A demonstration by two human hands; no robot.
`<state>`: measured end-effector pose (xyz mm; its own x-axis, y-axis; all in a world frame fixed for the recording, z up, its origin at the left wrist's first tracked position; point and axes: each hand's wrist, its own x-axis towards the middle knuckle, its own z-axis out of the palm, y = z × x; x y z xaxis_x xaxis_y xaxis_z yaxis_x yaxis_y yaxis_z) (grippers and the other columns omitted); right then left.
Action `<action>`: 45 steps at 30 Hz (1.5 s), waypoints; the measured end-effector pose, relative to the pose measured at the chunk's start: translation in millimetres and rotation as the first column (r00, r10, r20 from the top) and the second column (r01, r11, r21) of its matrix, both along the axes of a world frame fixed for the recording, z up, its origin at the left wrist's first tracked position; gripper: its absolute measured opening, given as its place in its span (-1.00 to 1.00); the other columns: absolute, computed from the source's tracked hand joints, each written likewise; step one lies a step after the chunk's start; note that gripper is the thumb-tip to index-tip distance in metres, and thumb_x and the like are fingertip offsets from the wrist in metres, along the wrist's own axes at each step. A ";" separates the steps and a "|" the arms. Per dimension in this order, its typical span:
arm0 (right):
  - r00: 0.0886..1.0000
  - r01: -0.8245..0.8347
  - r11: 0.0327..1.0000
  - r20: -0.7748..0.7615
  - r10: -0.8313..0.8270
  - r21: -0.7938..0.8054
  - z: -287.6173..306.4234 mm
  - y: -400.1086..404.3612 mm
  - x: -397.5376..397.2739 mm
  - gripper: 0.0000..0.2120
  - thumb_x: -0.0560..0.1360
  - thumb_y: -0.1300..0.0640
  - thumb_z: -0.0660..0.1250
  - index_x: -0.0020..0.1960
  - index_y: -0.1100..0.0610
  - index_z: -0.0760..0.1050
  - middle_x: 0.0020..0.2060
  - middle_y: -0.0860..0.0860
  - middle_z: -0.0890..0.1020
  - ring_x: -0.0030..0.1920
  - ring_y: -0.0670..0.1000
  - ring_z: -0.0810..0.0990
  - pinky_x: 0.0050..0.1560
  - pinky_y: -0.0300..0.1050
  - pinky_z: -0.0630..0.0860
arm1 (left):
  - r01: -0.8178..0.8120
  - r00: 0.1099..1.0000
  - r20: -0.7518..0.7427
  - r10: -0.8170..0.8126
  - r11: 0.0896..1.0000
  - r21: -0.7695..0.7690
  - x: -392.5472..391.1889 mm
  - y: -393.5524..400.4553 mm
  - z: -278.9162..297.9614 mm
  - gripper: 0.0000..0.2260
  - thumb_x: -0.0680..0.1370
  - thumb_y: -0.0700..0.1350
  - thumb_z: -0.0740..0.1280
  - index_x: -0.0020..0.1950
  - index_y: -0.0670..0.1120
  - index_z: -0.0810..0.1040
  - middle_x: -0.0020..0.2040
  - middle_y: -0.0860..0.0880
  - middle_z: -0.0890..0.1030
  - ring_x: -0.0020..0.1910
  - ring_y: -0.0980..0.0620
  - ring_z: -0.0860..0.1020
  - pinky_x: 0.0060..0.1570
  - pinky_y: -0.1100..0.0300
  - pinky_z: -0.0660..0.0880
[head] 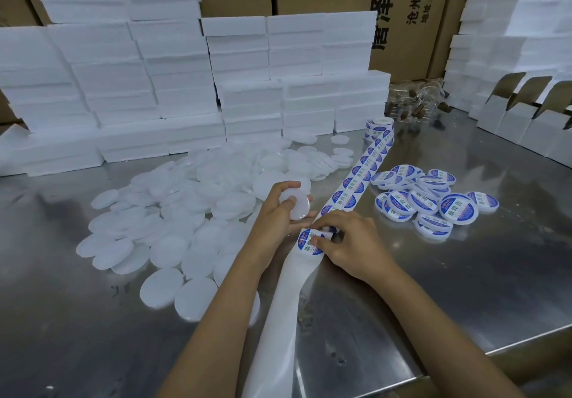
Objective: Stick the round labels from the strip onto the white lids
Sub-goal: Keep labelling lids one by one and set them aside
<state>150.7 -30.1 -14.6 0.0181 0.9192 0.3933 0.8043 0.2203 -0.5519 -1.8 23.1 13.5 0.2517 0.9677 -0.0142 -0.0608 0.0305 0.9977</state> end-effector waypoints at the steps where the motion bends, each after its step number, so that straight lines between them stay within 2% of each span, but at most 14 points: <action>1: 1.000 0.003 1.000 0.014 -0.003 0.029 1.3 -1.8 -1.3 -0.85 0.44 0.07 0.47 0.00 -0.08 0.67 -0.05 -0.19 0.69 -0.02 -0.07 0.59 0.13 0.05 0.48 | 0.009 1.000 -0.006 -0.009 1.000 0.005 0.2 -0.6 0.0 -0.73 0.71 -0.25 0.08 0.28 0.00 0.48 0.12 -0.11 0.68 -0.06 -0.10 0.73 -0.11 0.08 0.67; 5: 0.989 -0.001 0.991 0.145 -0.019 0.134 5.3 -7.0 -6.2 -0.86 0.45 0.11 0.44 -0.01 -0.02 0.69 -0.16 -0.07 0.71 -0.12 0.04 0.64 0.00 0.03 0.51 | 0.012 0.997 -0.071 -0.009 0.999 0.039 -1.4 -0.6 -2.2 -0.73 0.72 -0.23 0.08 0.33 -0.02 0.46 0.21 -0.16 0.64 -0.04 -0.09 0.72 -0.01 0.05 0.67; 10: 0.986 0.018 0.981 0.157 -0.049 0.195 6.5 -8.7 -11.0 -0.85 0.53 0.01 0.38 0.08 -0.09 0.65 -0.10 -0.12 0.70 -0.08 -0.02 0.61 0.00 -0.13 0.44 | 0.026 0.984 -0.180 -0.011 0.996 0.081 -2.1 -1.2 -2.7 -0.74 0.72 -0.20 0.08 0.35 -0.02 0.45 0.28 -0.19 0.60 0.21 -0.15 0.62 0.24 -0.16 0.56; 13: 0.998 0.006 0.975 0.055 -0.019 0.223 6.2 -7.7 -11.1 -0.92 0.49 0.11 0.44 -0.03 -0.01 0.66 -0.11 -0.15 0.67 -0.05 -0.10 0.55 -0.01 -0.19 0.44 | 0.022 0.981 -0.196 -0.003 0.995 0.096 -1.0 -2.9 -2.3 -0.74 0.73 -0.20 0.08 0.36 -0.03 0.45 0.29 -0.20 0.58 0.24 -0.15 0.60 0.25 -0.17 0.56; 17: 0.973 -0.066 0.991 -0.211 0.090 0.119 9.3 -8.6 -12.5 -0.92 0.52 0.23 0.42 -0.10 0.08 0.56 -0.16 -0.22 0.57 -0.04 -0.16 0.49 -0.04 -0.34 0.40 | 0.032 0.961 -0.277 0.010 0.988 0.148 -0.2 -3.7 -0.7 -0.74 0.73 -0.17 0.08 0.37 0.00 0.42 0.32 -0.14 0.51 0.25 -0.13 0.56 0.23 -0.11 0.58; 21: 0.819 -0.059 0.990 -0.560 0.122 0.130 19.0 -10.2 -16.3 -0.94 0.56 0.35 0.33 -0.05 0.23 0.48 -0.16 0.02 0.60 -0.14 -0.03 0.56 -0.10 -0.24 0.49 | 0.031 0.946 -0.321 0.035 0.980 0.197 -1.4 -2.4 -3.6 -0.75 0.73 -0.15 0.09 0.35 0.02 0.44 0.31 -0.12 0.52 0.24 -0.08 0.57 0.23 -0.04 0.58; 24: 0.637 -0.003 0.992 -0.764 0.102 0.129 22.8 -10.7 -14.1 -0.91 0.59 0.36 0.26 -0.03 0.21 0.41 -0.23 0.00 0.59 -0.22 -0.09 0.56 -0.20 -0.32 0.51 | 0.026 0.966 -0.258 0.013 0.989 0.146 -1.0 -1.1 -5.0 -0.74 0.71 -0.21 0.07 0.31 -0.02 0.47 0.23 -0.20 0.55 0.00 0.04 0.67 0.02 0.17 0.63; 26: 0.476 0.002 0.995 -0.875 0.086 0.099 24.3 -10.0 -10.2 -0.87 0.58 0.33 0.31 -0.02 0.16 0.39 -0.22 0.01 0.65 -0.21 -0.08 0.62 -0.19 -0.31 0.52 | 0.044 0.985 -0.171 -0.033 0.997 0.058 -0.5 -0.2 -4.5 -0.71 0.71 -0.26 0.04 0.29 -0.04 0.48 0.25 -0.27 0.52 -0.09 -0.06 0.69 -0.02 0.04 0.67; 28: 0.394 -0.010 0.998 -0.917 0.060 0.061 25.5 -7.6 -6.5 -0.80 0.53 0.34 0.37 0.00 0.13 0.40 -0.18 0.01 0.71 -0.20 -0.05 0.67 -0.20 -0.25 0.56 | 0.037 0.996 -0.084 -0.038 0.999 -0.018 -1.4 0.8 -3.8 -0.70 0.70 -0.28 0.06 0.26 -0.04 0.51 0.28 -0.28 0.53 -0.07 -0.12 0.71 -0.02 -0.05 0.68; 32: 0.432 -0.048 0.999 -0.901 0.035 0.016 34.4 6.1 -8.8 -0.71 0.46 0.36 0.45 0.02 0.13 0.40 -0.15 0.01 0.73 -0.20 -0.06 0.70 -0.23 -0.22 0.59 | 0.018 0.984 0.178 0.008 0.990 -0.140 -4.1 2.7 -0.9 -0.67 0.53 -0.22 0.37 0.29 -0.16 0.54 0.18 -0.26 0.63 0.11 -0.29 0.66 0.12 -0.16 0.63; 35: 0.490 -0.050 0.999 -0.871 0.019 -0.007 42.4 20.8 -19.3 -0.70 0.44 0.38 0.46 0.02 0.13 0.41 -0.15 0.06 0.72 -0.21 -0.05 0.68 -0.24 -0.22 0.58 | 0.068 0.902 0.428 0.051 0.963 -0.260 -4.7 1.7 4.9 -0.65 0.66 -0.11 0.25 0.37 -0.31 0.47 0.11 -0.27 0.68 0.06 -0.23 0.69 0.03 -0.08 0.66; 39: 0.565 -0.065 0.998 -0.824 0.042 0.006 37.0 30.7 -37.7 -0.70 0.44 0.38 0.45 0.01 0.11 0.42 -0.10 0.14 0.69 -0.14 0.02 0.66 -0.13 -0.14 0.59 | 0.123 0.870 0.491 0.037 0.950 -0.288 -7.0 2.8 7.0 -0.47 0.74 0.10 0.00 0.43 -0.30 0.43 0.27 -0.30 0.61 0.18 -0.20 0.62 0.12 -0.05 0.62; 42: 0.660 -0.069 0.997 -0.749 0.063 0.023 27.7 31.7 -44.7 -0.67 0.45 0.35 0.45 -0.03 0.02 0.40 -0.13 0.11 0.67 -0.09 0.11 0.68 -0.06 -0.06 0.60 | 0.115 0.876 0.480 0.042 0.949 -0.293 -6.6 3.3 7.4 -0.48 0.73 0.14 0.02 0.39 -0.24 0.47 0.16 -0.26 0.66 0.07 -0.18 0.66 0.09 -0.05 0.59; 45: 0.695 -0.061 0.998 -0.716 0.065 0.031 23.7 32.7 -42.4 -0.65 0.45 0.33 0.46 -0.03 -0.02 0.39 -0.13 0.07 0.67 -0.07 0.08 0.68 -0.03 -0.05 0.63 | 0.120 0.880 0.474 0.030 0.952 -0.282 -4.8 4.3 5.6 -0.52 0.72 0.14 0.04 0.31 -0.20 0.52 0.03 -0.20 0.70 -0.01 -0.14 0.69 -0.01 0.00 0.64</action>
<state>108.4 2.6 9.1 0.2381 0.9270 0.2899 0.1507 0.2596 -0.9539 -6.6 27.4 19.1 0.3440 0.9243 -0.1652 -0.5086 0.3314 0.7947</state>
